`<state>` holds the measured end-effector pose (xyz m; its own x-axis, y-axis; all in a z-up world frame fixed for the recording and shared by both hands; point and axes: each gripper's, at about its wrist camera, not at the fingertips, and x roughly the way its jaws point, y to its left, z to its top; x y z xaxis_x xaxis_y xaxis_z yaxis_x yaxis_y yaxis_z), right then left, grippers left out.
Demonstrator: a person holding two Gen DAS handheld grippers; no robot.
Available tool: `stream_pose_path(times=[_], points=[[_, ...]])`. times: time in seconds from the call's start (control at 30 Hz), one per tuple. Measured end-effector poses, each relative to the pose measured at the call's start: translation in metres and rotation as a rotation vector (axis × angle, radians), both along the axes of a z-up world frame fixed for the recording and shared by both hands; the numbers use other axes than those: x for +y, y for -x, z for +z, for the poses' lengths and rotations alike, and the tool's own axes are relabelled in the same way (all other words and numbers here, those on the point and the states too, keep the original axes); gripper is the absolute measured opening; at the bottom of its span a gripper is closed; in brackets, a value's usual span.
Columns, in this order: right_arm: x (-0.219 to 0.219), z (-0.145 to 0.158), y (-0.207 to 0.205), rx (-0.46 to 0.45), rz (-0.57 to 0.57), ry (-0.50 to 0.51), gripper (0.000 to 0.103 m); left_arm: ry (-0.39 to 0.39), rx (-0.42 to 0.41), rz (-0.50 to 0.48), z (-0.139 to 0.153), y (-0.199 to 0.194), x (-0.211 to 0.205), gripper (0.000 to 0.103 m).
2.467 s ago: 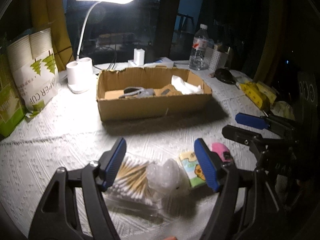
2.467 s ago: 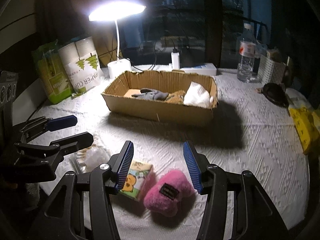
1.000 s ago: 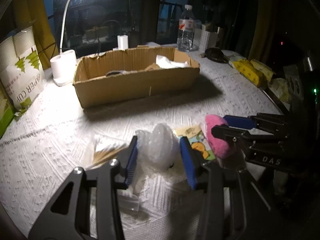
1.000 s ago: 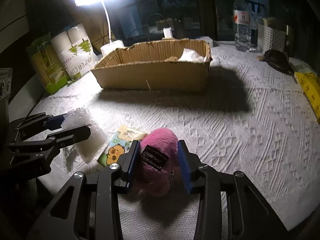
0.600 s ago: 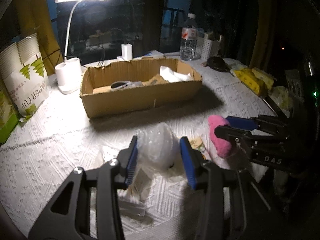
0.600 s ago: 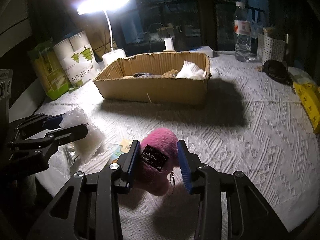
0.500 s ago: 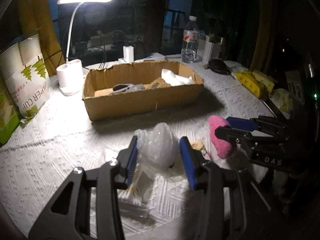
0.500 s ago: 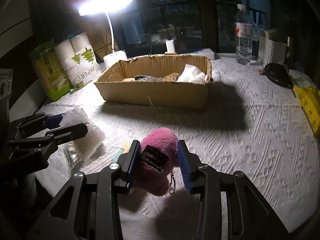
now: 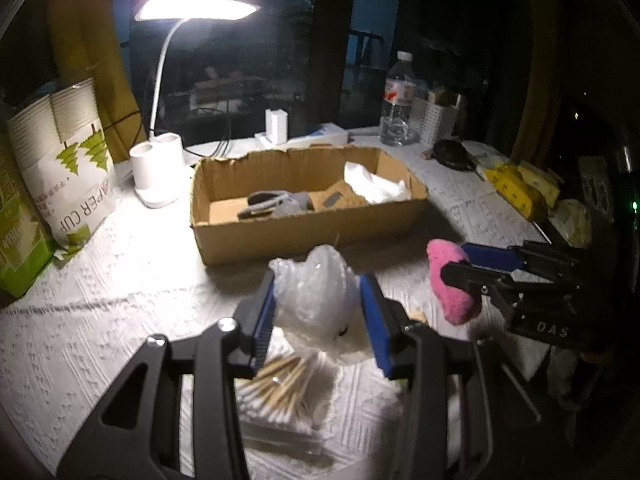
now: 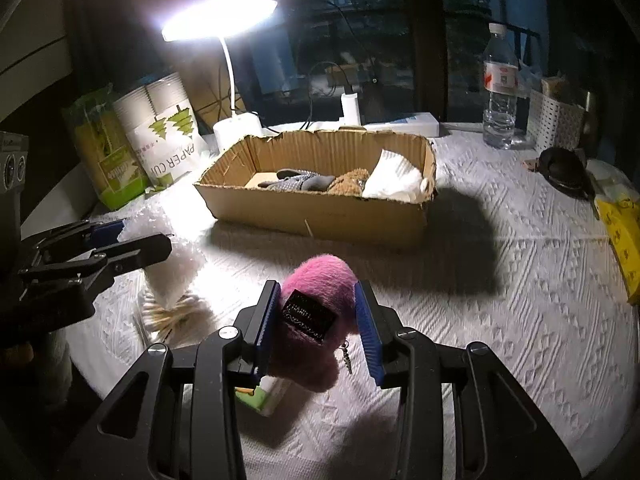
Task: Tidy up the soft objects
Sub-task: 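Carry the pink plush and bubble-wrap bag over the box with both grippers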
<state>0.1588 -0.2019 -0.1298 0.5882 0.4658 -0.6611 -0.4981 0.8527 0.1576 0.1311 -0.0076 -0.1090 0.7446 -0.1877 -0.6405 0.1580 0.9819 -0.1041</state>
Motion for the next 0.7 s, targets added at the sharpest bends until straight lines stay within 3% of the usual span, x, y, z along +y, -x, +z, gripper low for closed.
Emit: stream_pose_path(times=[0.7], points=[[0.01,0.023,-0.043,-0.026,0.02,-0.005,0.04,0.007,-0.081,0.062,0.023,-0.046,0.029,0.042]])
